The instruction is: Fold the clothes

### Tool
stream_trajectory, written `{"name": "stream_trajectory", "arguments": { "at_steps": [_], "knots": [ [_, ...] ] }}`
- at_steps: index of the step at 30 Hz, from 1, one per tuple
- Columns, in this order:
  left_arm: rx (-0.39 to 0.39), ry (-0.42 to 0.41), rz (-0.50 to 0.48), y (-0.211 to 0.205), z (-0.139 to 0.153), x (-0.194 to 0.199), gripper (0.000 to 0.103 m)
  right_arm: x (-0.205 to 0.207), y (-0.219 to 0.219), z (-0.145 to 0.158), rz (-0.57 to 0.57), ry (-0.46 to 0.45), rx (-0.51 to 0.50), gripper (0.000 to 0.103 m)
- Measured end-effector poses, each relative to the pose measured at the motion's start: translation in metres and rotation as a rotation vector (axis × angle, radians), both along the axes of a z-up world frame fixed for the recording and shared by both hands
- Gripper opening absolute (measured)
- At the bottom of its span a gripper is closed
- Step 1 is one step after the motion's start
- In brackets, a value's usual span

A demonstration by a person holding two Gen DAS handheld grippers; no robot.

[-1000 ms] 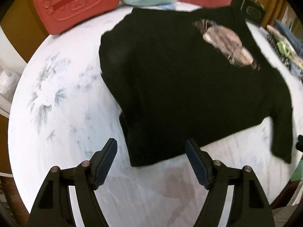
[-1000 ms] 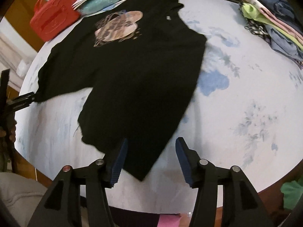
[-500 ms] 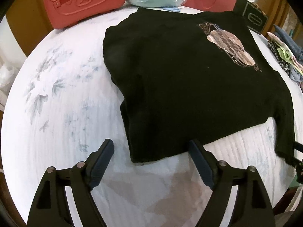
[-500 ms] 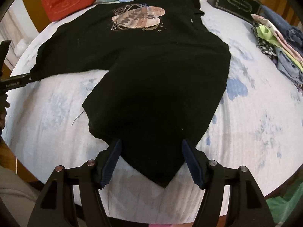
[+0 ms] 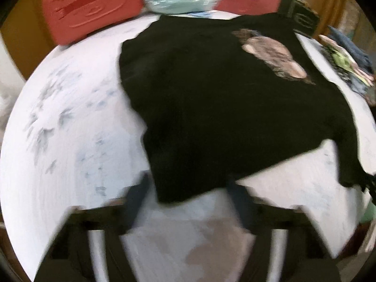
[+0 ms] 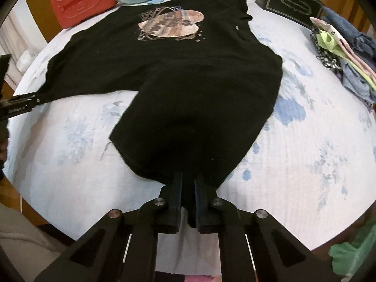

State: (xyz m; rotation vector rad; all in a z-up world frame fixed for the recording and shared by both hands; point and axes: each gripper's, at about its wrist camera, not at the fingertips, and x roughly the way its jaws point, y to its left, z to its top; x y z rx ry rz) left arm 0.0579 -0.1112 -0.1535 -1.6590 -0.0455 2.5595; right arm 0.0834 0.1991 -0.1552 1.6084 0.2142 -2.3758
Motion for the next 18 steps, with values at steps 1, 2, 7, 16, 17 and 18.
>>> {"name": "stream_trajectory", "arguments": {
  "at_steps": [1, 2, 7, 16, 17, 18],
  "knots": [
    [0.000, -0.008, 0.006, 0.001, 0.001, -0.001, 0.015, -0.005, 0.004, 0.009, -0.003, 0.016, -0.015, 0.007],
    [-0.001, -0.017, 0.014, 0.001, 0.003, -0.001, 0.015, -0.010, 0.007, 0.019, -0.006, 0.032, -0.030, 0.007],
    [0.033, -0.001, 0.041, -0.002, 0.031, -0.007, 0.015, -0.035, 0.025, 0.065, -0.020, 0.112, -0.104, 0.006],
    [0.073, 0.018, 0.104, -0.017, 0.072, -0.089, 0.015, -0.118, 0.043, 0.111, -0.047, 0.189, -0.171, 0.006],
    [0.079, 0.018, 0.115, -0.020, 0.075, -0.101, 0.017, -0.132, 0.043, 0.112, -0.050, 0.190, -0.170, 0.006],
    [0.076, 0.008, 0.137, -0.022, 0.072, -0.118, 0.021, -0.146, 0.044, 0.112, -0.053, 0.191, -0.169, 0.007]
  ]
}}
